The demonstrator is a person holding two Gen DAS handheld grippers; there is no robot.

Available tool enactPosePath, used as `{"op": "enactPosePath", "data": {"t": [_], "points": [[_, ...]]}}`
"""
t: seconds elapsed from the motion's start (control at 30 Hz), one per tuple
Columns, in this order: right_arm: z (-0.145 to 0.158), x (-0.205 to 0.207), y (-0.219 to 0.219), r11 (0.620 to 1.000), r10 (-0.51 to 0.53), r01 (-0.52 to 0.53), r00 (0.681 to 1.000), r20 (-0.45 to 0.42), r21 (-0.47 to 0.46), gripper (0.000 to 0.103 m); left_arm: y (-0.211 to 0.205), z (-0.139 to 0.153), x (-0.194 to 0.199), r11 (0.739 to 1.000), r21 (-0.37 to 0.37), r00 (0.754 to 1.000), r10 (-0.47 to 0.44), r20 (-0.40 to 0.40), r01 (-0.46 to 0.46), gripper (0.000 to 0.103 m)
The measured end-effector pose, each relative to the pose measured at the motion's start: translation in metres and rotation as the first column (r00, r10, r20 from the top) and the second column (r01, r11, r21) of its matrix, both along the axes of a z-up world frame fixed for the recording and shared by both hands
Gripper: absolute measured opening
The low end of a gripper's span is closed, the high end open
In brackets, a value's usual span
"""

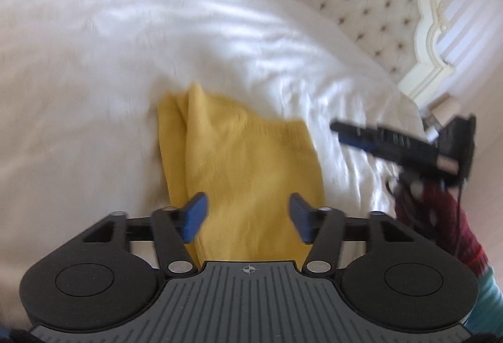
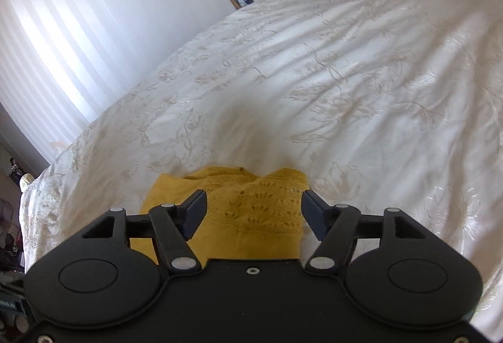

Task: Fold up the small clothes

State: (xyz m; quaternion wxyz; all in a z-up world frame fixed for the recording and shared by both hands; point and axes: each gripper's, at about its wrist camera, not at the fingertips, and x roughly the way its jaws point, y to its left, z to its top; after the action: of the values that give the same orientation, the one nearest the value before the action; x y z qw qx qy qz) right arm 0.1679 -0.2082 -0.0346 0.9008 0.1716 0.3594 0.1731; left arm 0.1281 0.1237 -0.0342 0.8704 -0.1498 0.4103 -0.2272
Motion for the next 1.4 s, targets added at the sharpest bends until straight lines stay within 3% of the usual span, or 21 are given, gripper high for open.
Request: {"op": "enactPosePath", "data": {"t": [0.1, 0.2, 0.33, 0.6, 0.73, 0.8, 0.83, 0.87, 1.03, 1.3, 1.4], "points": [[0.0, -0.003, 0.011, 0.999, 0.041, -0.041, 0.999, 0.034, -0.016, 0.071, -0.011, 0.007, 0.023, 0.999, 0.015, 0.996, 0.046, 0.072, -0.047, 0.067], [-0.003, -0.006, 0.017, 0.997, 0.071, -0.069, 0.996, 0.047, -0.039, 0.071, -0.019, 0.003, 0.054, 0.996, 0.036, 0.992, 0.084, 0.09, -0.087, 0.067], [-0.006, -0.008, 0.023, 0.993, 0.093, -0.088, 0.993, 0.068, -0.08, 0.071, -0.025, -0.006, 0.074, 0.997, 0.029, 0.995, 0.074, 0.068, -0.076, 0.066], [-0.02, 0.001, 0.02, 0.994, 0.088, -0.085, 0.996, 0.036, -0.064, 0.071, -0.031, -0.033, 0.096, 0.994, 0.069, 0.996, 0.085, -0.004, -0.084, 0.065], [-0.021, 0.0, 0.023, 0.992, 0.097, -0.093, 0.994, 0.043, -0.083, 0.071, -0.03, -0.038, 0.104, 0.994, 0.033, 0.995, 0.1, -0.018, -0.1, 0.065], [-0.021, 0.0, 0.025, 0.99, 0.106, -0.102, 0.993, 0.044, -0.094, 0.071, -0.03, -0.039, 0.107, 0.993, 0.021, 0.994, 0.112, -0.019, -0.112, 0.045], [-0.022, 0.0, 0.026, 0.99, 0.11, -0.105, 0.993, 0.043, -0.098, 0.071, -0.03, -0.041, 0.108, 0.993, 0.023, 0.993, 0.113, -0.026, -0.113, 0.014], [-0.022, 0.0, 0.028, 0.988, 0.115, -0.11, 0.992, 0.043, -0.104, 0.071, -0.03, -0.042, 0.108, 0.992, 0.036, 0.991, 0.124, -0.039, -0.123, 0.004], [-0.019, -0.003, 0.032, 0.985, 0.13, -0.121, 0.99, 0.061, -0.127, 0.071, -0.003, -0.041, 0.094, 0.978, 0.037, 0.978, 0.205, 0.033, -0.206, 0.004], [-0.018, 0.013, 0.046, 0.978, 0.16, -0.15, 0.986, 0.055, -0.146, 0.071, 0.024, -0.053, 0.096, 0.975, -0.004, 0.975, 0.222, -0.011, -0.222, 0.005], [-0.024, 0.028, 0.052, 0.975, 0.154, -0.147, 0.987, 0.034, -0.165, 0.071, 0.019, -0.056, 0.103, 0.976, 0.038, 0.976, 0.216, 0.005, -0.216, 0.008]]}}
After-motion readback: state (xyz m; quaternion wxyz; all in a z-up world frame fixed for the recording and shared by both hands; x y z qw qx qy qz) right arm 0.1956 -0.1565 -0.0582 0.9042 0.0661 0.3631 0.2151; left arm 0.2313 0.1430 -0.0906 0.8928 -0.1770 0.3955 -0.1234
